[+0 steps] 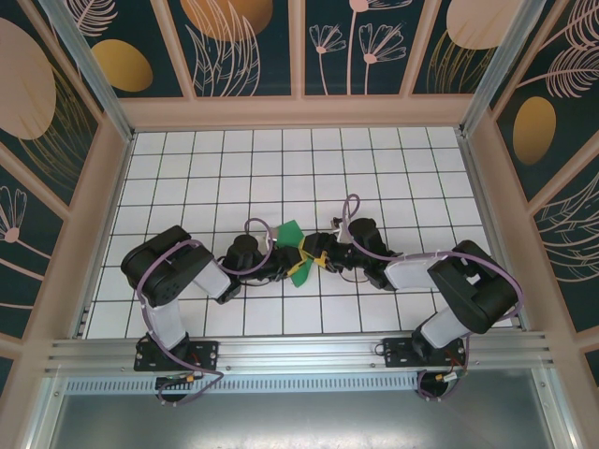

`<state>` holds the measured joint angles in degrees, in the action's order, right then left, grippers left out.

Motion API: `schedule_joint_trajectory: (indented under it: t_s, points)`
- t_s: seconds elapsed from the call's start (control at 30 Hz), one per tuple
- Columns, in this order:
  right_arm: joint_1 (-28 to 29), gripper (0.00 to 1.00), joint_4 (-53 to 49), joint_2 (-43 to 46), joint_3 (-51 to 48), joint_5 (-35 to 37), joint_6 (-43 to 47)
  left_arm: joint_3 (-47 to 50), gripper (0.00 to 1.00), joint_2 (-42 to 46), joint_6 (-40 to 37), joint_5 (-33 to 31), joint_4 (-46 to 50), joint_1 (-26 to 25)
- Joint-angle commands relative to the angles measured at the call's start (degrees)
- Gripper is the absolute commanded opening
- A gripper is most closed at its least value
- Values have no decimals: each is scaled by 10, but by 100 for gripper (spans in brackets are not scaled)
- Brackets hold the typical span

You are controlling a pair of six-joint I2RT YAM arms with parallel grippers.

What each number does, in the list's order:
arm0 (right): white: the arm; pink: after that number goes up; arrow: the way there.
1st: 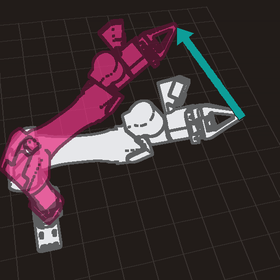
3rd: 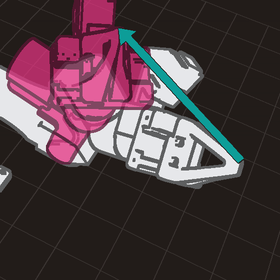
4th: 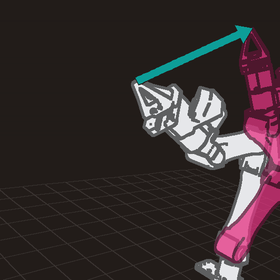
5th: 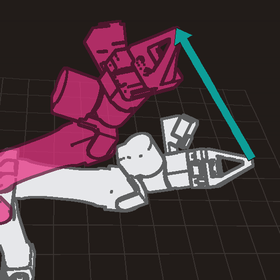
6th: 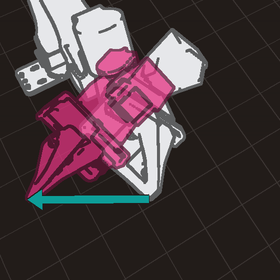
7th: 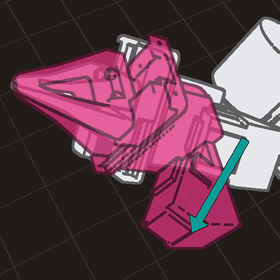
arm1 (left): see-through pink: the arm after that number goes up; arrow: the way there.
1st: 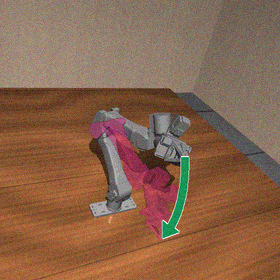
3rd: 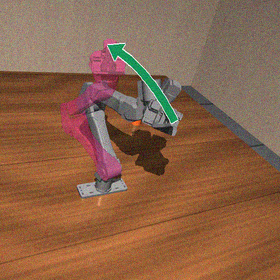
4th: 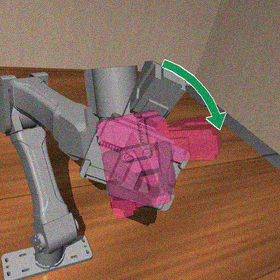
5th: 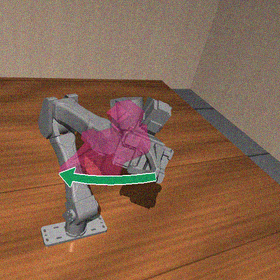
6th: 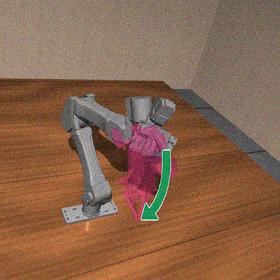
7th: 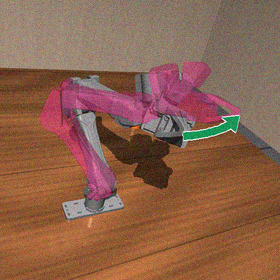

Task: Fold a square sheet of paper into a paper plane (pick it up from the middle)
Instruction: Third fold the triangle at the center of the table.

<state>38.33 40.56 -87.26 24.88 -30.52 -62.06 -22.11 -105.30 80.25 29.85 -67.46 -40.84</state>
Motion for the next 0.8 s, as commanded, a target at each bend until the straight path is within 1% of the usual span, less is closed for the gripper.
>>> schedule_joint_trajectory:
  t_s: [0.0,0.07,0.17,0.23,0.3,0.43,0.63,0.7,0.77]
  points:
    - [-3,67,20,-9,13,-13,-2,-13,32,-10,2,11,-28,-2]
    - [-3,68,19,-9,14,-14,-1,-13,31,-13,5,13,-34,-2]
    - [-3,68,16,-8,13,-12,1,-11,24,-17,6,11,-37,-1]
    - [-3,68,13,-6,13,-12,2,-9,17,-19,6,12,-39,-1]
    - [-3,68,6,-5,15,-10,4,-5,12,-17,7,8,-44,-1]
    - [-3,68,-34,10,23,-2,24,-3,4,-12,2,2,-44,-1]
    - [-4,67,-178,69,43,59,91,0,3,-10,-16,6,-34,4]
    - [-4,67,-213,81,45,75,106,3,2,-7,-20,5,-34,8]
    - [-5,66,-225,86,40,81,110,1,2,-6,-25,14,-32,12]
